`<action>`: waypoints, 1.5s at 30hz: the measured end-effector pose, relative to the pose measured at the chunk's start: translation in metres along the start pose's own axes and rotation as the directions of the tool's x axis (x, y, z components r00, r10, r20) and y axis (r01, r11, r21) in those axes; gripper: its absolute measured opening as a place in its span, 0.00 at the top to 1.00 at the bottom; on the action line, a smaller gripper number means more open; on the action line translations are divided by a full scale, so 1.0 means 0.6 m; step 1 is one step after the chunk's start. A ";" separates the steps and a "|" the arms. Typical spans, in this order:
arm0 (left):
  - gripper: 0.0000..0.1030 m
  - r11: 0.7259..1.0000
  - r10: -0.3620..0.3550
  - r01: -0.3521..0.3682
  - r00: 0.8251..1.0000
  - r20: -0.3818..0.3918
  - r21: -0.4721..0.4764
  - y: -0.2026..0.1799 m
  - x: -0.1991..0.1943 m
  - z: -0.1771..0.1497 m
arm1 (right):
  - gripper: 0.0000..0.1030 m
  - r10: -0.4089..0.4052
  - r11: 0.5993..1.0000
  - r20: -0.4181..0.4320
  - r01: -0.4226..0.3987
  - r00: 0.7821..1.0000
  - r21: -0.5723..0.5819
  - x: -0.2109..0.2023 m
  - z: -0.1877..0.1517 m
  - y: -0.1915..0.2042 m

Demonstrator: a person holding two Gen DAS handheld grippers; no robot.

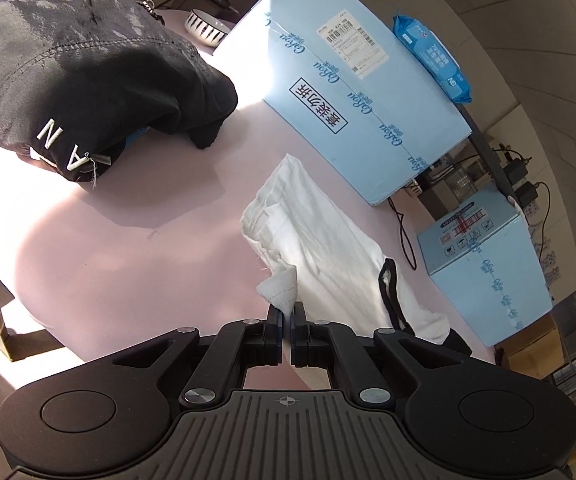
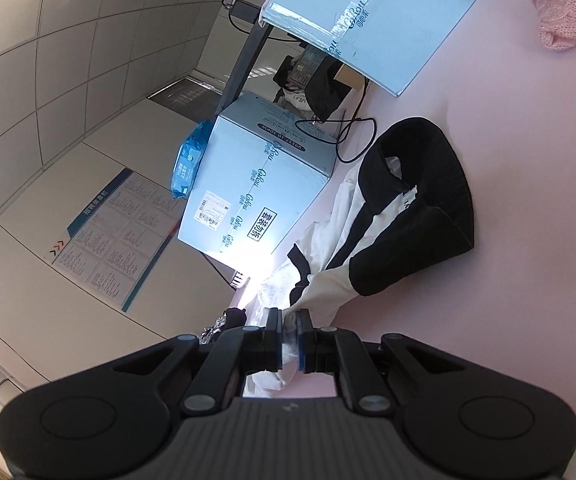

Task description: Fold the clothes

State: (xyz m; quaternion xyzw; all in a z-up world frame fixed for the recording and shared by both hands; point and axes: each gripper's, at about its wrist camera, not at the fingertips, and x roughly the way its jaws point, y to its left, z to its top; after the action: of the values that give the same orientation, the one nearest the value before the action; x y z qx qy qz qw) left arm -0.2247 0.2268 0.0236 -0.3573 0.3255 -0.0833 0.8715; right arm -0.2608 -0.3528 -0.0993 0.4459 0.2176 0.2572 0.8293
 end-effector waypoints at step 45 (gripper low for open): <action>0.89 0.995 0.102 -0.101 0.994 0.049 -0.021 -0.076 0.428 0.284 | 0.89 -0.394 0.793 0.047 0.366 0.918 -0.487 0.347 0.232 0.042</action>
State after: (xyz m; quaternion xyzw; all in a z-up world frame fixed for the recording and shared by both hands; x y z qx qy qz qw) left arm 0.0852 0.1934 0.0149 -0.3501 0.3221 -0.0271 0.8792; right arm -0.0233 -0.2992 -0.0347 0.1629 0.2543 0.1442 0.9423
